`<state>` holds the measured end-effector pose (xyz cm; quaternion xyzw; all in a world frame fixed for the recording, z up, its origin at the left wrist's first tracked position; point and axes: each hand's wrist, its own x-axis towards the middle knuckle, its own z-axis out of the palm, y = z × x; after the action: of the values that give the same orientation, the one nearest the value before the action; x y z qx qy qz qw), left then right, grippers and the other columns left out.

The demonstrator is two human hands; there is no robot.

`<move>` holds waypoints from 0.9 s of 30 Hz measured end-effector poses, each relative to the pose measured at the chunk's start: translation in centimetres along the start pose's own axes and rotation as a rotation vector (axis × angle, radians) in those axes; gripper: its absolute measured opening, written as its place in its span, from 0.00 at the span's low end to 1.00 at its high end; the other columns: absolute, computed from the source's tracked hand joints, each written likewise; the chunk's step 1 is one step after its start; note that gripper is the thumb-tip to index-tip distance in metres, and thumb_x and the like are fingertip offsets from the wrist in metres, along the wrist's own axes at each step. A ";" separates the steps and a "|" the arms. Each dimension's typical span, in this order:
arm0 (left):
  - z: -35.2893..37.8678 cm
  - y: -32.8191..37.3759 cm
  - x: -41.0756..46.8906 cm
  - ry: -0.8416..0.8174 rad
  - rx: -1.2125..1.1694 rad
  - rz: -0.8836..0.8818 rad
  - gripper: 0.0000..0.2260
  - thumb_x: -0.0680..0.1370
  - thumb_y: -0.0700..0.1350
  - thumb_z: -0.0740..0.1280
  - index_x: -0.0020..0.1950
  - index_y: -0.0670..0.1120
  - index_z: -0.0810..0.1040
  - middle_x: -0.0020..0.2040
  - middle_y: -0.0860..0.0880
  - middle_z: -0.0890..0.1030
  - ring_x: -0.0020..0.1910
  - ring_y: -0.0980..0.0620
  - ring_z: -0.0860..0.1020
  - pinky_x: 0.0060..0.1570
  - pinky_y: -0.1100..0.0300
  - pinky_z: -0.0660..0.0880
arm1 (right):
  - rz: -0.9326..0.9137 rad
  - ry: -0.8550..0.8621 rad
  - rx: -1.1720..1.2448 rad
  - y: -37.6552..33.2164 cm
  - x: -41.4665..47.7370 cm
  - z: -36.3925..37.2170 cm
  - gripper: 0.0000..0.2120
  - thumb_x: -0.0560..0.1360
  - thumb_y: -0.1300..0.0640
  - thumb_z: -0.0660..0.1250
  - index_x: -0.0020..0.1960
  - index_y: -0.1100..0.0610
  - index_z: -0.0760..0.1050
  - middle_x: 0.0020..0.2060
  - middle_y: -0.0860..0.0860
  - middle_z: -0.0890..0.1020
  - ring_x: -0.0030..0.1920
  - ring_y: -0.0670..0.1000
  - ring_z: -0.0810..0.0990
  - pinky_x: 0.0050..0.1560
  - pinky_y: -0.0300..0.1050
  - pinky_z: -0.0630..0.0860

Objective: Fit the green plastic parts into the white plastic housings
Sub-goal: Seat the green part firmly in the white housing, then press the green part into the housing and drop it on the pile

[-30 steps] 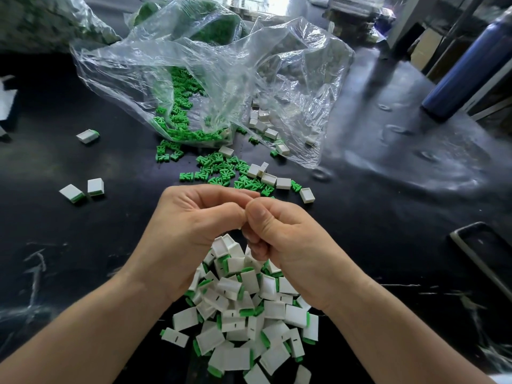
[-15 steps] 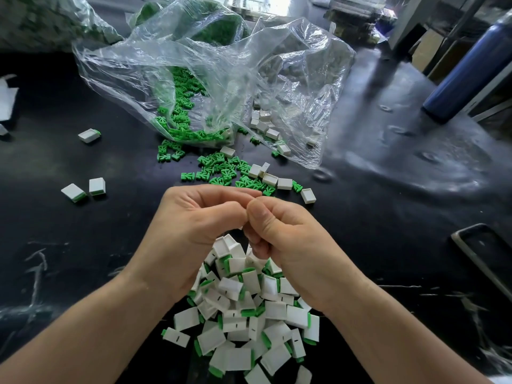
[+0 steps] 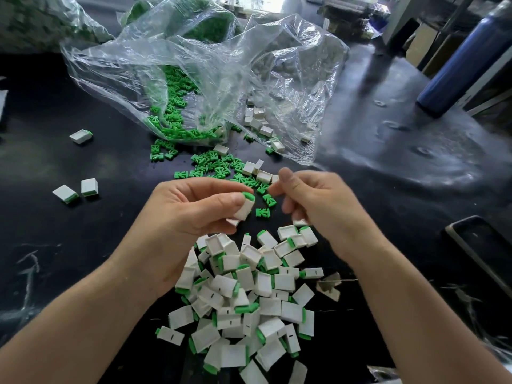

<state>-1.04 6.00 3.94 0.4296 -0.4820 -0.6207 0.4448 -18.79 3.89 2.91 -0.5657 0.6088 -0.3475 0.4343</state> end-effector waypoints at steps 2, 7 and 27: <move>-0.1 0.2 -0.3 -0.066 0.075 -0.005 0.09 0.60 0.40 0.74 0.39 0.46 0.85 0.32 0.46 0.82 0.30 0.56 0.78 0.29 0.67 0.74 | -0.045 0.205 -0.178 0.9 1.1 -1.1 0.11 0.75 0.48 0.65 0.35 0.48 0.77 0.26 0.43 0.77 0.30 0.41 0.72 0.38 0.39 0.70; 0.5 0.4 -0.8 -0.170 0.198 -0.029 0.13 0.59 0.55 0.75 0.34 0.47 0.85 0.29 0.50 0.81 0.29 0.60 0.77 0.29 0.72 0.70 | -0.057 0.289 -0.483 2.2 2.1 -2.1 0.06 0.75 0.53 0.66 0.49 0.46 0.79 0.37 0.43 0.77 0.40 0.45 0.74 0.46 0.37 0.68; 0.0 -0.9 -0.2 0.059 0.340 0.129 0.18 0.61 0.45 0.77 0.47 0.59 0.81 0.45 0.57 0.83 0.38 0.59 0.81 0.38 0.64 0.79 | -0.015 -0.334 0.225 -0.6 -0.6 0.0 0.10 0.65 0.52 0.69 0.43 0.54 0.82 0.31 0.47 0.82 0.33 0.41 0.78 0.35 0.31 0.73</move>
<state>-1.09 6.34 3.07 0.4848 -0.5933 -0.4874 0.4187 -18.54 4.43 3.54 -0.5679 0.4814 -0.3179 0.5871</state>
